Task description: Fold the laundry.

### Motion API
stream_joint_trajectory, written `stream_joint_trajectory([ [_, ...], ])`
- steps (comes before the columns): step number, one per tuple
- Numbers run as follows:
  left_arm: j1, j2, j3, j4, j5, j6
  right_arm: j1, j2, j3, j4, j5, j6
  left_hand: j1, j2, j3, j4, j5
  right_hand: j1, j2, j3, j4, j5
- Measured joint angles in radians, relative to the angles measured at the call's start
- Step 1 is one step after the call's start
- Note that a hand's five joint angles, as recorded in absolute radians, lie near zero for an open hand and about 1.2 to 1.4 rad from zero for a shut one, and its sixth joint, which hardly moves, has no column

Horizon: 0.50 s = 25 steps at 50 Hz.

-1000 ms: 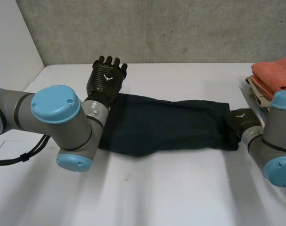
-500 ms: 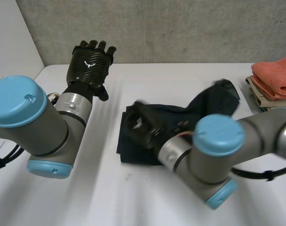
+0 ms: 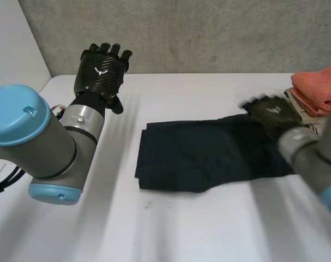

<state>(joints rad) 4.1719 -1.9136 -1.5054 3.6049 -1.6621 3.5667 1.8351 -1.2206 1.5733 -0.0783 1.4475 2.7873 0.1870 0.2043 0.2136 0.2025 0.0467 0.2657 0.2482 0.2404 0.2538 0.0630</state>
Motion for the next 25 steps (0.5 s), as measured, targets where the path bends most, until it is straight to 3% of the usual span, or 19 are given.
stream_joint_trajectory([
  [4, -0.006, -0.007, -0.003, 0.0, 0.001, 0.0, -0.158, -0.004, 0.099, 0.044, -0.117, -0.129, 0.0, 0.0, 0.0, 0.0, 0.0, 0.003, 0.009, 0.023, 0.004, 0.036],
  [10, -0.011, -0.013, -0.004, 0.0, 0.002, -0.001, -0.283, 0.044, 0.173, -0.017, -0.242, -0.275, 0.0, 0.0, 0.0, 0.0, 0.0, 0.098, 0.105, 0.127, 0.112, 0.138],
  [14, -0.016, -0.014, -0.003, 0.001, 0.003, -0.002, -0.308, 0.091, 0.18, -0.091, -0.268, -0.3, 0.0, 0.0, 0.0, 0.0, 0.0, 0.247, 0.256, 0.271, 0.258, 0.281],
  [21, -0.023, -0.015, -0.002, 0.003, 0.004, -0.002, -0.305, 0.156, 0.161, -0.203, -0.266, -0.304, 0.0, 0.0, 0.0, 0.001, 0.0, 0.761, 0.896, 0.904, 0.897, 0.885],
  [25, -0.023, -0.014, -0.004, 0.003, 0.003, -0.002, -0.301, 0.17, 0.152, -0.253, -0.25, -0.315, 0.0, 0.0, 0.0, 0.001, 0.0, 0.818, 0.918, 0.932, 0.941, 0.92],
])
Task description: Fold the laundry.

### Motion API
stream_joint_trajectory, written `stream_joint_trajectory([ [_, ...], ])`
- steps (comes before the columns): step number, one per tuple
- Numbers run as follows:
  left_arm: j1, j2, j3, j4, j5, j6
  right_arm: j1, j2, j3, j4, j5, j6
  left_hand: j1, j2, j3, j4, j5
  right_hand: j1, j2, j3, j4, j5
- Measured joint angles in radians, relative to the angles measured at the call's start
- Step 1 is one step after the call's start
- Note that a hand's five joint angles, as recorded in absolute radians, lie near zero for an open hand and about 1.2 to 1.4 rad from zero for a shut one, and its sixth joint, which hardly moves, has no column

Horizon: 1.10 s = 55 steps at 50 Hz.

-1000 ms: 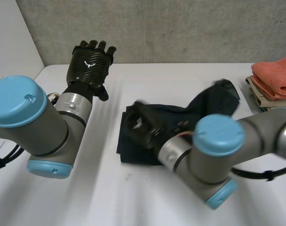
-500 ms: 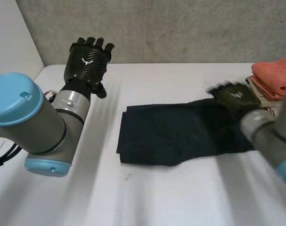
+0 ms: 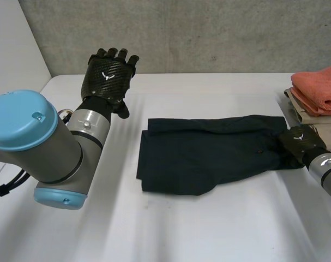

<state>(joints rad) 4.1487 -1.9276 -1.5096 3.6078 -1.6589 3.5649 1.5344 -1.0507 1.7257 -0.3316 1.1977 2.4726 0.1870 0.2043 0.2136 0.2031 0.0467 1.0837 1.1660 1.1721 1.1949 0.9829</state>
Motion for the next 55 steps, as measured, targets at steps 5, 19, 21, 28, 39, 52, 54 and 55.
stream_joint_trajectory([
  [5, 0.0, 0.012, -0.012, -0.002, -0.002, 0.001, 0.021, -0.033, -0.004, -0.056, 0.025, -0.025, 0.0, 0.0, 0.0, 0.0, 0.0, 0.016, 0.0, 0.0, 0.001, 0.0],
  [19, 0.018, 0.105, -0.084, -0.001, 0.0, 0.0, 0.504, -0.086, -0.107, -0.094, -0.064, -0.251, 0.0, 0.0, 0.0, 0.0, 0.0, 0.027, 0.013, 0.021, 0.002, 0.021],
  [21, 0.024, 0.115, -0.101, -0.001, 0.001, 0.0, 0.594, -0.038, -0.12, -0.091, -0.105, -0.317, 0.0, 0.0, 0.0, 0.0, 0.0, 0.029, 0.013, 0.021, 0.002, 0.024],
  [28, 0.039, 0.128, -0.138, 0.0, 0.003, 0.0, 0.758, 0.089, -0.158, -0.057, -0.163, -0.46, 0.0, 0.0, 0.0, 0.0, 0.0, -0.373, -0.454, -0.444, -0.456, -0.429],
  [39, 0.045, 0.127, -0.093, 0.007, 0.001, -0.01, 0.738, -0.051, -0.184, -0.027, -0.079, -0.007, 0.0, 0.0, 0.0, 0.0, 0.0, -0.857, -0.956, -0.965, -0.981, -0.931],
  [52, -0.06, 0.037, 0.088, -0.195, -0.075, -0.246, 0.48, -0.112, -0.323, 0.281, -0.025, 0.648, 0.0, 0.0, 0.0, 0.0, 0.0, -0.857, -0.956, -0.965, -0.981, -0.931],
  [54, -0.093, -0.014, 0.109, -0.262, -0.099, -0.283, 0.461, -0.047, -0.389, 0.372, -0.026, 0.629, 0.0, 0.0, 0.0, 0.0, 0.0, -0.857, -0.957, -0.965, -0.981, -0.931],
  [55, -0.107, -0.041, 0.118, -0.29, -0.111, -0.299, 0.457, -0.015, -0.42, 0.41, -0.026, 0.612, 0.0, 0.0, 0.0, 0.0, 0.0, -0.857, -0.957, -0.965, -0.981, -0.931],
])
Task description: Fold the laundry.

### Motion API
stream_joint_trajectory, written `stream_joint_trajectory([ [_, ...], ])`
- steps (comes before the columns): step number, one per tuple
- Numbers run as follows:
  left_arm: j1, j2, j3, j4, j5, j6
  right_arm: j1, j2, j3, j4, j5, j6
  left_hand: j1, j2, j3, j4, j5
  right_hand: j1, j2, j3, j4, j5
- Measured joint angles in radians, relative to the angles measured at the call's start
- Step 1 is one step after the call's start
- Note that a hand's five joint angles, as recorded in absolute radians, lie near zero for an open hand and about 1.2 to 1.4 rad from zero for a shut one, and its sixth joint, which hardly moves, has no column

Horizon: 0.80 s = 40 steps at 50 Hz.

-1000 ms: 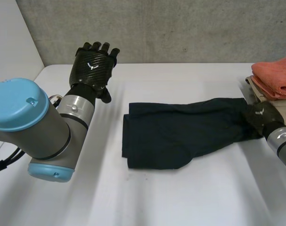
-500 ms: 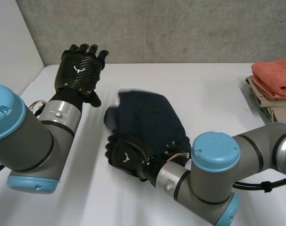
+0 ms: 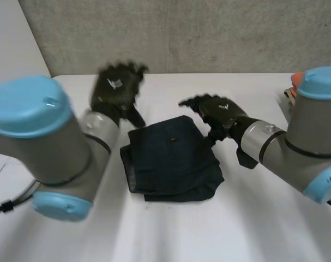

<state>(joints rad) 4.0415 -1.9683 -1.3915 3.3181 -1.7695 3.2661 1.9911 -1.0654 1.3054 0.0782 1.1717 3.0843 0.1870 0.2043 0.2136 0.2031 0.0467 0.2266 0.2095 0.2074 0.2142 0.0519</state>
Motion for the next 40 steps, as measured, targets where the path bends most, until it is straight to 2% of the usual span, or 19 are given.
stream_joint_trajectory([
  [8, -0.066, -0.238, 0.047, -0.12, -0.067, -0.058, -0.002, 0.229, -0.17, 0.151, 0.025, -0.227, 0.004, 0.0, 0.0, 0.0, 0.0, 0.0, 0.0, 0.0, 0.0, 0.0],
  [13, -0.057, -0.326, 0.089, -0.146, -0.07, -0.045, 0.003, 0.272, -0.183, 0.144, 0.078, -0.335, 0.071, 0.042, 0.035, 0.048, 0.01, -0.004, -0.006, 0.0, 0.0, 0.0],
  [19, -0.019, -0.329, 0.121, -0.187, -0.061, -0.02, 0.004, 0.225, -0.136, 0.075, 0.127, -0.392, 0.088, 0.058, 0.057, 0.068, 0.011, -0.009, -0.011, 0.0, 0.0, 0.0],
  [26, 0.01, -0.186, 0.171, -0.198, -0.02, 0.0, 0.008, 0.04, 0.034, -0.112, 0.147, -0.4, 0.086, 0.057, 0.056, 0.068, 0.028, -0.009, -0.011, 0.0, 0.0, -0.001],
  [30, 0.026, -0.093, 0.221, -0.198, 0.089, 0.008, 0.021, -0.074, 0.17, -0.215, 0.171, -0.393, 0.086, 0.058, 0.056, 0.068, 0.028, -0.009, -0.011, 0.0, 0.0, -0.001],
  [34, 0.043, -0.045, 0.27, -0.206, 0.244, 0.012, 0.053, -0.144, 0.31, -0.276, 0.187, -0.383, 0.087, 0.058, 0.058, 0.07, 0.031, -0.009, -0.011, 0.0, 0.0, -0.001],
  [37, 0.052, -0.032, 0.304, -0.227, 0.377, 0.012, 0.078, -0.159, 0.395, -0.31, 0.191, -0.38, 0.089, 0.058, 0.058, 0.07, 0.04, -0.009, -0.011, 0.0, 0.0, -0.001],
  [38, 0.058, -0.03, 0.323, -0.246, 0.452, 0.011, 0.093, -0.161, 0.443, -0.338, 0.192, -0.378, 0.089, 0.059, 0.058, 0.07, 0.044, -0.009, -0.011, 0.0, 0.0, -0.001],
  [40, 0.065, -0.031, 0.349, -0.276, 0.546, 0.01, 0.109, -0.159, 0.491, -0.378, 0.192, -0.375, 0.089, 0.059, 0.058, 0.07, 0.044, -0.009, -0.011, 0.0, 0.0, -0.001],
])
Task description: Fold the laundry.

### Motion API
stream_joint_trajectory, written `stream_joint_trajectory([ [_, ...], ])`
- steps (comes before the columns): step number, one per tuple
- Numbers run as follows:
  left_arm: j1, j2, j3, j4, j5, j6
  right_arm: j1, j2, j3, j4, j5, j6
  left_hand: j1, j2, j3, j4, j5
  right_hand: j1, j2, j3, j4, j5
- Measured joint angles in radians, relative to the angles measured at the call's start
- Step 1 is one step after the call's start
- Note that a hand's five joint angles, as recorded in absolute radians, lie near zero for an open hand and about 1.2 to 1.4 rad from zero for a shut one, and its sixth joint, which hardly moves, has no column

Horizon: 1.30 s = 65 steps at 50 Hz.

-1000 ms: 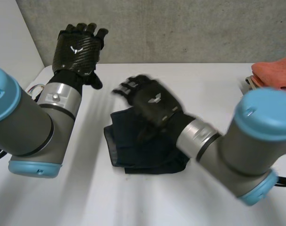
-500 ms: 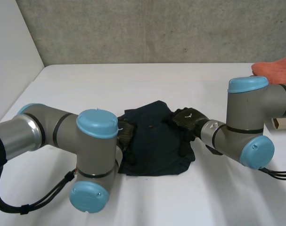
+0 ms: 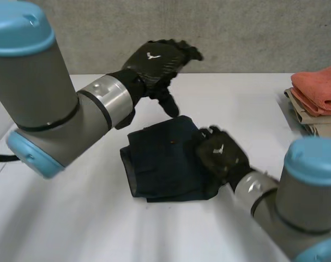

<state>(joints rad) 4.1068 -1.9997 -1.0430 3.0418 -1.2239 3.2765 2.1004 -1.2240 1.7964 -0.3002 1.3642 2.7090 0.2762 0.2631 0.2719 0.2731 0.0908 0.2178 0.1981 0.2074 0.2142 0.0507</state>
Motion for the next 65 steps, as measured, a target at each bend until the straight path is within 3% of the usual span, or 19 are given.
stream_joint_trajectory([
  [1, 0.0, 0.0, 0.0, 0.0, 0.0, 0.0, 0.0, 0.0, 0.0, 0.0, 0.0, 0.0, 0.0, 0.0, 0.0, 0.0, 0.0, 0.0, 0.0, 0.0, 0.0, 0.0],
  [4, 0.013, -0.01, 0.041, -0.058, 0.129, -0.002, 0.026, 0.022, 0.073, -0.105, 0.0, 0.005, 0.0, 0.0, 0.0, 0.0, 0.0, 0.0, 0.0, 0.0, 0.0, 0.0],
  [9, 0.016, -0.026, 0.061, -0.101, 0.185, -0.002, 0.047, 0.1, 0.084, -0.23, 0.0, 0.004, 0.0, 0.0, 0.0, 0.0, 0.0, 0.0, 0.0, 0.0, 0.0, 0.0],
  [17, 0.011, -0.044, 0.054, -0.109, 0.179, -0.003, 0.071, 0.264, -0.019, -0.37, 0.016, -0.005, 0.0, 0.0, 0.0, -0.001, 0.0, 0.035, 0.04, 0.037, 0.034, 0.033],
  [21, 0.011, -0.046, 0.052, -0.105, 0.175, -0.003, 0.075, 0.314, -0.088, -0.42, 0.031, -0.004, 0.0, 0.0, 0.0, -0.001, 0.0, 0.322, 0.333, 0.321, 0.313, 0.277],
  [23, 0.011, -0.045, 0.052, -0.103, 0.171, -0.003, 0.075, 0.336, -0.131, -0.435, 0.038, -0.003, 0.0, 0.0, 0.0, -0.001, 0.0, 0.546, 0.58, 0.543, 0.535, 0.473],
  [24, 0.011, -0.045, 0.052, -0.1, 0.168, -0.003, 0.076, 0.353, -0.164, -0.439, 0.042, -0.003, 0.0, 0.0, 0.0, -0.001, 0.0, 0.723, 0.792, 0.768, 0.761, 0.67],
  [26, 0.012, -0.043, 0.053, -0.096, 0.162, -0.003, 0.076, 0.376, -0.213, -0.434, 0.045, -0.003, 0.0, 0.0, 0.0, -0.001, 0.0, 0.821, 0.952, 0.928, 0.925, 0.82],
  [32, 0.016, -0.033, 0.056, -0.086, 0.145, -0.003, 0.075, 0.417, -0.361, -0.37, 0.049, 0.007, 0.0, 0.0, 0.0, -0.001, 0.0, 0.834, 0.973, 0.962, 0.973, 0.877],
  [40, 0.03, -0.001, 0.067, -0.068, 0.138, -0.005, 0.043, 0.35, -0.507, -0.339, 0.045, 0.085, 0.0, 0.0, 0.0, -0.001, 0.0, 0.845, 0.973, 0.962, 0.973, 0.877],
  [49, 0.057, 0.08, 0.077, -0.022, 0.115, -0.012, -0.146, 0.239, -0.637, -0.349, 0.04, 0.158, 0.0, 0.0, 0.0, -0.001, 0.0, 0.845, 0.973, 0.962, 0.974, 0.886],
  [55, 0.06, 0.112, 0.073, -0.008, 0.105, -0.015, -0.376, 0.197, -0.699, -0.363, -0.004, 0.191, 0.0, 0.0, 0.0, -0.001, 0.0, 0.845, 0.973, 0.966, 0.981, 0.893],
  [60, 0.054, 0.112, 0.057, -0.008, 0.105, -0.015, -0.549, 0.218, -0.714, -0.378, -0.096, 0.252, 0.0, 0.0, 0.0, -0.001, 0.0, 0.845, 0.973, 0.97, 0.983, 0.893],
  [65, 0.05, 0.106, 0.022, -0.009, 0.106, -0.015, -0.721, 0.308, -0.723, -0.388, -0.243, 0.306, 0.0, 0.0, 0.0, -0.001, 0.0, 0.845, 0.973, 0.97, 0.983, 0.9],
])
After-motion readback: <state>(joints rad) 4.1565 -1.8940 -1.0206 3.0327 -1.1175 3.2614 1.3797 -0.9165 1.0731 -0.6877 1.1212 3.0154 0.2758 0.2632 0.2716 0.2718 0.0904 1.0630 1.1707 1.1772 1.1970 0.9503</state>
